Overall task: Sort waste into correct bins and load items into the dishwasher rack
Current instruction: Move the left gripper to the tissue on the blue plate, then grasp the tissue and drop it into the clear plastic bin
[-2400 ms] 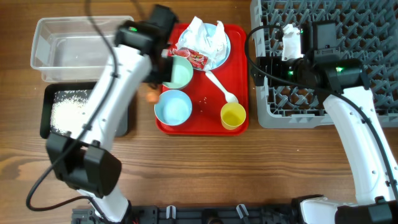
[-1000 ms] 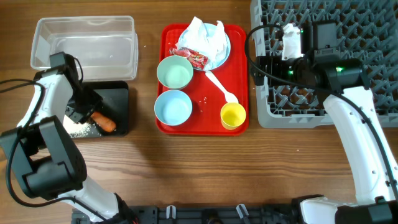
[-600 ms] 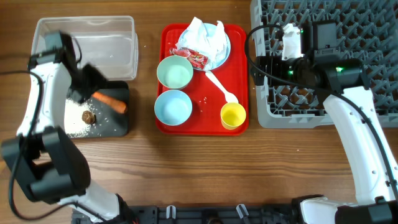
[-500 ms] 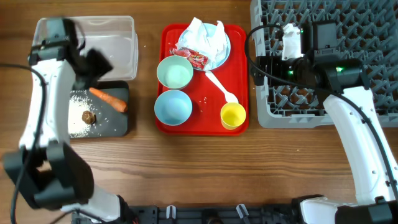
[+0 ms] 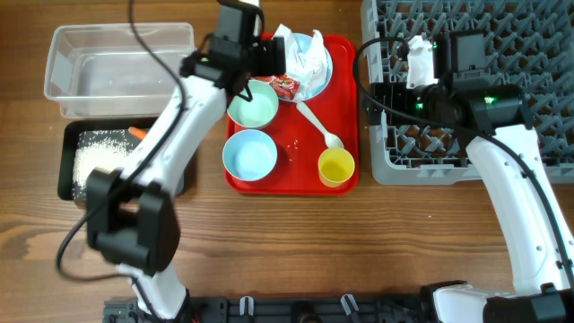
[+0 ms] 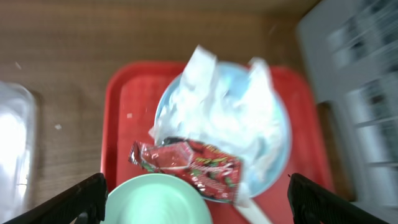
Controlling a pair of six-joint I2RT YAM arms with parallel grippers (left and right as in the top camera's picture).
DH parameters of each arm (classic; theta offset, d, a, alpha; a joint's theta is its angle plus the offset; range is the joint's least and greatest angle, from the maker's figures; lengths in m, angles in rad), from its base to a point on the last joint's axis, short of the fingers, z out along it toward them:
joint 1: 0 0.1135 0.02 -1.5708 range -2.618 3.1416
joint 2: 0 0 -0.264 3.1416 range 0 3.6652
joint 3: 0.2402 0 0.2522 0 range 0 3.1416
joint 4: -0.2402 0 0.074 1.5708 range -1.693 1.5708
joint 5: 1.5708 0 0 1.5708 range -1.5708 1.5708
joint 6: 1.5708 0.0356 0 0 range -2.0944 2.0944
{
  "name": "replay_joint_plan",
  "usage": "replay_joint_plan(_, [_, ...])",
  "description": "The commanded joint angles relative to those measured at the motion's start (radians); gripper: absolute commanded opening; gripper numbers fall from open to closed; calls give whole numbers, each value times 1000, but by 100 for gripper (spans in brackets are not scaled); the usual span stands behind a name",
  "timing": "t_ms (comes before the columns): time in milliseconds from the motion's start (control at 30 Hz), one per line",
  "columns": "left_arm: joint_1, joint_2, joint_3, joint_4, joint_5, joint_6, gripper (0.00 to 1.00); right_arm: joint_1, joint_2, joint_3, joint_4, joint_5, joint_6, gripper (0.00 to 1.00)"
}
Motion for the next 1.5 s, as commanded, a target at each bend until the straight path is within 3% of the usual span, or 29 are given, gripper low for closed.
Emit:
replay_joint_plan(0, [-8, 35, -2, 39, -28, 26, 92, -2, 13, -3, -4, 14, 10, 100])
replay_joint_plan(133, [-10, 45, 74, 0, 78, 34, 93, -3, 11, 2, 22, 14, 11, 100])
replay_joint_plan(367, [-10, 208, 597, -389, 79, 81, 99, -34, -12, 67, -29, 14, 10, 100])
replay_joint_plan(533, [-14, 374, 843, -482, 77, 102, 100, -52, -36, 74, -58, 14, 11, 100])
replay_joint_plan(867, [-48, 618, 850, -475, 80, 110, 99, -52, -36, 70, -72, -29, 18, 100])
replay_joint_plan(1333, [-55, 739, 845, -561, 80, 104, 99, -52, -36, 69, -80, -28, 14, 100])
replay_joint_plan(1433, [-55, 751, 843, -573, 84, 127, 95, -52, -35, 69, -79, -28, 14, 100])
replay_joint_plan(1467, [-55, 754, 839, -572, 84, 129, 89, -52, -36, 69, -79, -28, 14, 100])
